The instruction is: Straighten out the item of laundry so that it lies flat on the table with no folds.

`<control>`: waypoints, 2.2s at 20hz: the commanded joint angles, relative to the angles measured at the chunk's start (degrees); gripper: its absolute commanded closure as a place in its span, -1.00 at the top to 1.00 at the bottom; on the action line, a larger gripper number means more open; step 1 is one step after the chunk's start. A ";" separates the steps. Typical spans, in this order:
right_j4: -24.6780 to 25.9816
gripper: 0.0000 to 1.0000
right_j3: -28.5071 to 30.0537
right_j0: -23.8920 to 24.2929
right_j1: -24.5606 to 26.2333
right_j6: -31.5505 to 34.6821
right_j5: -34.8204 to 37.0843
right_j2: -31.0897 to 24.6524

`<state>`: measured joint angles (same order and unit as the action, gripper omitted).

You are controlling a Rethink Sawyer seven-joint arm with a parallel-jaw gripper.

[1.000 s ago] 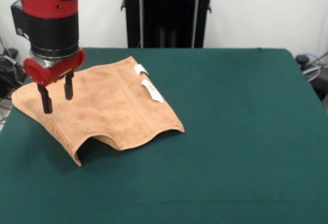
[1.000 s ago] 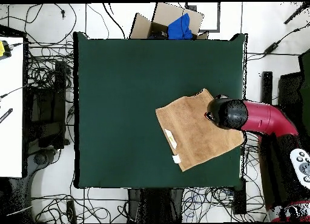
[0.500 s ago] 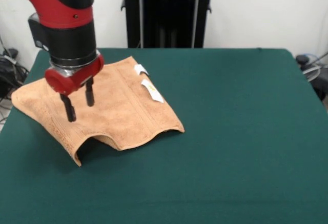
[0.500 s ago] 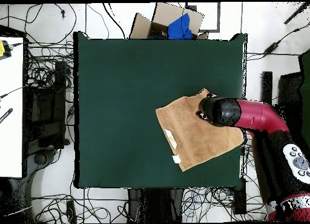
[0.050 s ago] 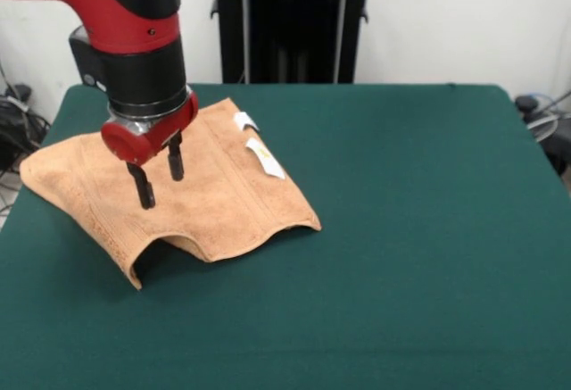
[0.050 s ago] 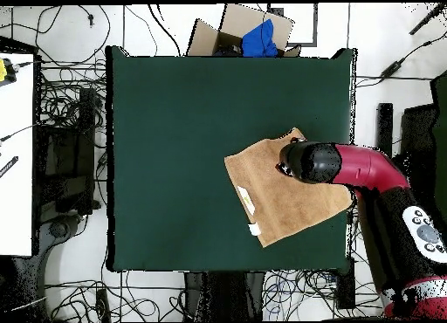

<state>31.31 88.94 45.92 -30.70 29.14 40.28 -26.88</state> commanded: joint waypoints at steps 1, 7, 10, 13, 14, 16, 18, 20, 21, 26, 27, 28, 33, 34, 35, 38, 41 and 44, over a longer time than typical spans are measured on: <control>-0.02 1.00 1.86 -0.51 2.74 -4.57 5.71 -4.68; -0.22 1.00 0.18 -0.59 3.14 -5.06 7.32 -5.07; -0.42 1.00 -0.29 -0.12 3.77 -5.49 7.87 -5.75; -0.30 1.00 -0.76 0.52 5.59 -6.94 7.41 -6.96; -0.05 1.00 -0.71 0.74 5.72 -7.49 6.84 -7.45; 0.33 1.00 -0.48 1.23 5.83 -8.41 5.88 -8.44; 0.86 1.00 -0.78 1.32 5.95 -8.54 5.47 -8.89; 1.70 1.00 -1.10 1.26 6.07 -8.80 5.01 -9.18; 2.10 1.00 -1.27 1.23 6.08 -9.11 4.59 -9.46; 4.03 1.00 -1.22 1.37 5.40 -9.10 2.71 -10.15; 4.29 1.00 -1.35 1.16 5.24 -8.82 2.58 -10.11; 4.74 1.00 -1.42 1.16 5.09 -8.50 2.41 -10.21; 5.71 1.00 -3.06 -0.35 4.54 -7.28 4.82 -8.81; 6.02 1.00 -3.17 -0.61 4.33 -7.16 4.88 -8.59; 6.60 1.00 -3.03 -0.81 3.61 -7.26 4.30 -8.52; 6.69 1.00 -3.27 -1.55 3.40 -6.56 5.76 -7.29; 4.57 1.00 -3.07 -0.95 4.90 -6.84 10.21 -6.65; 3.76 1.00 -2.55 -0.53 5.78 -6.84 13.00 -5.96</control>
<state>33.09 87.24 46.43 -26.52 29.13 44.60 -33.19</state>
